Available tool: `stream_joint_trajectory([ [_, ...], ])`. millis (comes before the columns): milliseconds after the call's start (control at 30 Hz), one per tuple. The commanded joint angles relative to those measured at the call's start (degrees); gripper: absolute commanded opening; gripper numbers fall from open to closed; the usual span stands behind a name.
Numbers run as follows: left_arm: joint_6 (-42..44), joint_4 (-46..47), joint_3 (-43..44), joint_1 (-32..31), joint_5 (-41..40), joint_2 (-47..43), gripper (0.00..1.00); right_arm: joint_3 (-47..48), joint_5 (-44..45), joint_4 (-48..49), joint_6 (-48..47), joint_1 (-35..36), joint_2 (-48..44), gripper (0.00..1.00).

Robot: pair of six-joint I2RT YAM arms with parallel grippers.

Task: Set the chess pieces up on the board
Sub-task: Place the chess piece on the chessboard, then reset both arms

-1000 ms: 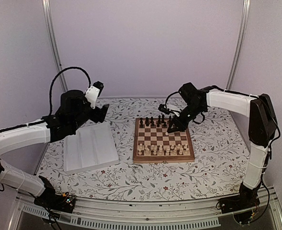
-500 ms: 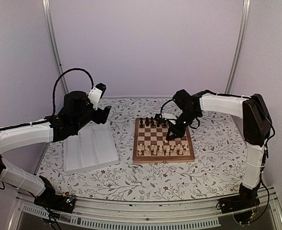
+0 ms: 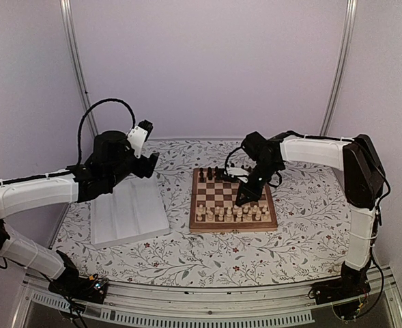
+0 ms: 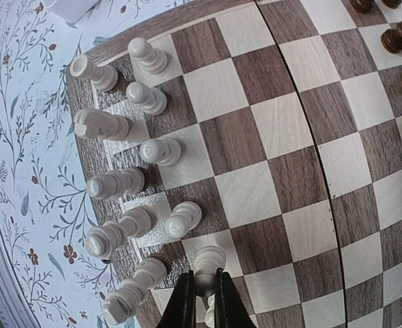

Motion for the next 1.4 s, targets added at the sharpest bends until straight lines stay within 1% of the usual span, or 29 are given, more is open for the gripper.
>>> stream_joint_trajectory([
  [0, 0.71, 0.88, 0.18, -0.08, -0.76, 0.56, 0.85, -0.84, 0.73, -1.33, -0.61, 0.53, 1.35, 0.07],
  [133, 0.59, 0.72, 0.27, -0.08, -0.71, 0.8, 0.85, -1.1, 0.6, -1.52, -0.66, 0.72, 1.7, 0.08],
  [300, 0.46, 0.48, 0.36, -0.08, -0.71, 0.83, 0.85, -1.04, 1.06, -1.08, -0.45, 0.86, 2.01, 0.12],
  [533, 0.43, 0.08, 0.44, -0.08, -0.71, 0.9, 0.86, -0.68, 1.28, -0.83, 0.25, 1.02, 1.97, 0.26],
  [733, 0.43, -0.13, 0.61, -0.08, -0.54, 1.09, 0.85, 1.45, 1.07, -1.57, 0.79, 0.92, 0.92, 0.28],
  [867, 0.34, -0.54, 0.81, -0.08, -0.73, 1.09, 0.85, 4.97, 0.81, -3.19, 1.25, -0.3, 0.04, 0.29],
  [1000, -1.72, -5.36, 3.69, -0.08, -1.67, 1.0, 0.88, 8.76, -0.68, -4.74, 1.44, -3.8, -1.57, 0.3],
  [1067, -2.98, -7.68, 5.27, -0.08, -3.03, 1.04, 0.93, 9.41, -0.55, -4.76, 1.3, -6.08, -3.68, 0.31],
  [1100, -3.68, -8.78, 6.22, -0.02, -3.53, 1.13, 0.98, 9.33, -0.35, -4.38, 1.28, -7.42, -5.08, 0.31],
  [1167, -5.5, -12.7, 7.71, 0.09, -4.17, 1.26, 0.99, 8.33, -0.64, -2.95, 1.73, -11.09, -8.65, 0.31],
  [1300, -8.6, -15.08, 8.45, 0.72, -3.91, 0.67, 0.99, 2.58, -2.2, 2.13, 2.84, -19.12, -17.44, 0.32],
  [1333, -9.02, -14.82, 8.15, 0.97, -3.76, 0.2, 0.99, 0.15, -3.0, 4.71, 2.86, -20.9, -20.28, 0.34],
  [1367, -9.51, -14.0, 7.65, 1.76, -3.47, -0.25, 0.99, -4.48, -3.93, 8.02, 2.83, -22.68, -24.31, 0.37],
])
